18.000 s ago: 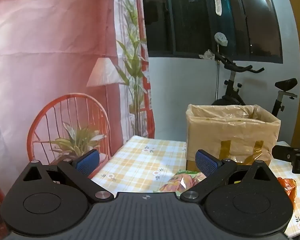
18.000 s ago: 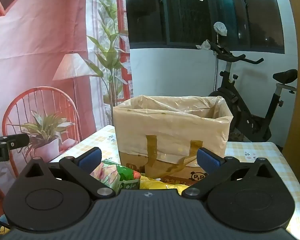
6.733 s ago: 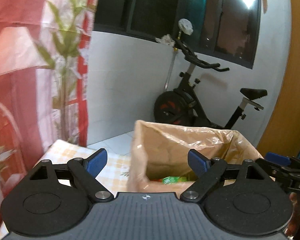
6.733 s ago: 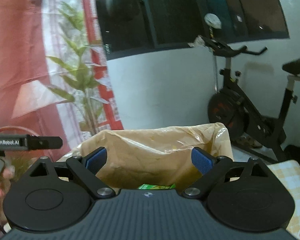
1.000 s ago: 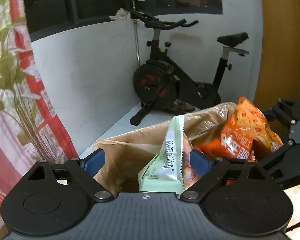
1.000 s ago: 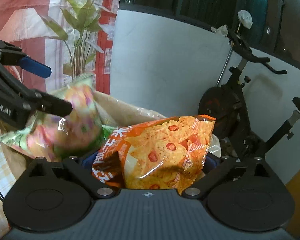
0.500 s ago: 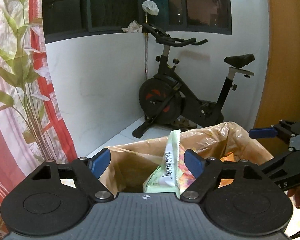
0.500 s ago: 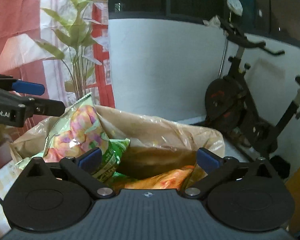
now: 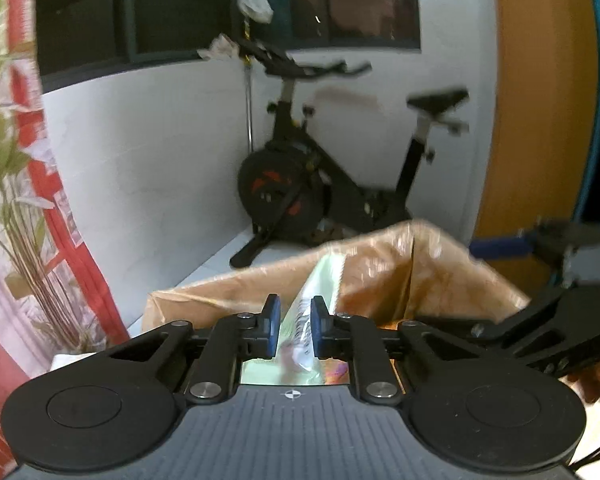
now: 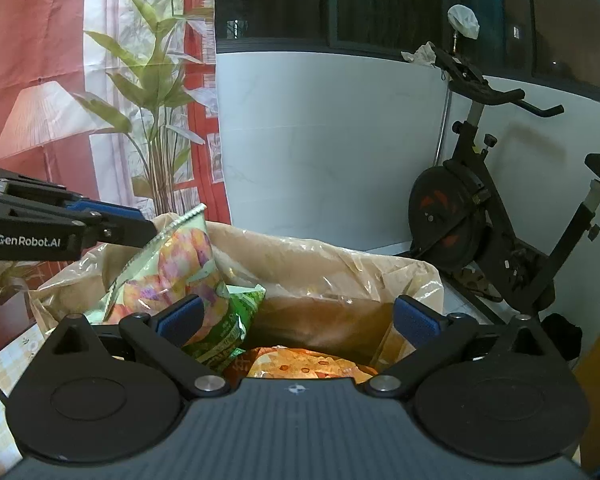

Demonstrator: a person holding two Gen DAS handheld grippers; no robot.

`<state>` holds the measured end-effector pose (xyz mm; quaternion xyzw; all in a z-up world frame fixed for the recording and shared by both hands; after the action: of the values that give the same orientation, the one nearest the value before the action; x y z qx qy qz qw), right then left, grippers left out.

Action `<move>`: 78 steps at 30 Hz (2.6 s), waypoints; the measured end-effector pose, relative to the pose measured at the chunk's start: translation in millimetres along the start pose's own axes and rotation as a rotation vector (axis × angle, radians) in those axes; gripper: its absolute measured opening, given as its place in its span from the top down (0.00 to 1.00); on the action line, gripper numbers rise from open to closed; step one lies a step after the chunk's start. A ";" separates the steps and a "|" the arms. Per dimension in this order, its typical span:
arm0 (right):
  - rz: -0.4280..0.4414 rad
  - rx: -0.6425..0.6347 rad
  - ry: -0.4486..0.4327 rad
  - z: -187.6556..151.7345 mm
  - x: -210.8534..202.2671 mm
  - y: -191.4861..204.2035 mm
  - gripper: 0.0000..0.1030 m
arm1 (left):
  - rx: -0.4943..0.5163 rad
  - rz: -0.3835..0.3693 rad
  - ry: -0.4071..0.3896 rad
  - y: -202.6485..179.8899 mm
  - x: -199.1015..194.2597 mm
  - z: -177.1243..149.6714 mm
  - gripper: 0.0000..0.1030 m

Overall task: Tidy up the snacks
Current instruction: 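Lower both bags into the paper bag and open both grippers, then withdraw both tools from the paper bag toward the remaining snacks, then position the left gripper over the red snack packet while the right gripper grasps the sponge cake pack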

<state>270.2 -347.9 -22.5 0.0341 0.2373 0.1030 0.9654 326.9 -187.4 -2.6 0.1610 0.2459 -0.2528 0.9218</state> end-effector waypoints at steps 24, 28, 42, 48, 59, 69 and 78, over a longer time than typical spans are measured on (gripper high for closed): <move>0.063 0.043 -0.089 -23.1 -51.4 5.0 0.00 | -0.202 0.071 -0.105 47.8 -78.9 -43.5 0.43; 0.063 0.035 -0.113 -33.9 -68.1 14.4 0.01 | -0.229 0.070 -0.116 45.7 -105.6 -67.7 0.41; 0.070 0.062 -0.086 -102.5 -86.0 47.9 0.08 | -0.354 0.131 -0.009 41.0 -108.7 -162.9 0.41; 0.049 0.048 -0.023 -134.3 -74.9 53.6 0.15 | -0.372 0.161 0.030 34.4 -96.3 -188.1 0.41; 0.045 0.089 0.138 -196.3 -36.2 58.9 0.26 | -0.397 0.190 0.086 14.7 -85.1 -232.4 0.41; -0.033 0.015 0.126 -220.0 -16.6 66.6 0.20 | -0.421 0.196 0.122 13.0 -75.7 -246.2 0.41; -0.027 0.043 0.094 -234.6 -18.4 64.2 0.17 | -0.424 0.216 0.131 9.7 -70.7 -253.7 0.41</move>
<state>133.3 -285.2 -214.5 0.0466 0.2848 0.0865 0.9535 184.7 -45.2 -172.9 0.0056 0.3341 -0.0845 0.9387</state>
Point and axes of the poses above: each gripper's, at about its wrist camera, not at the fingertips, and x roughly the way its jaws point, y to its left, z to its top, the point moved 1 cm from there along x, roughly the way its jaws point, and after that the axes turned 6 degrees about z, right-handed, at the moved point
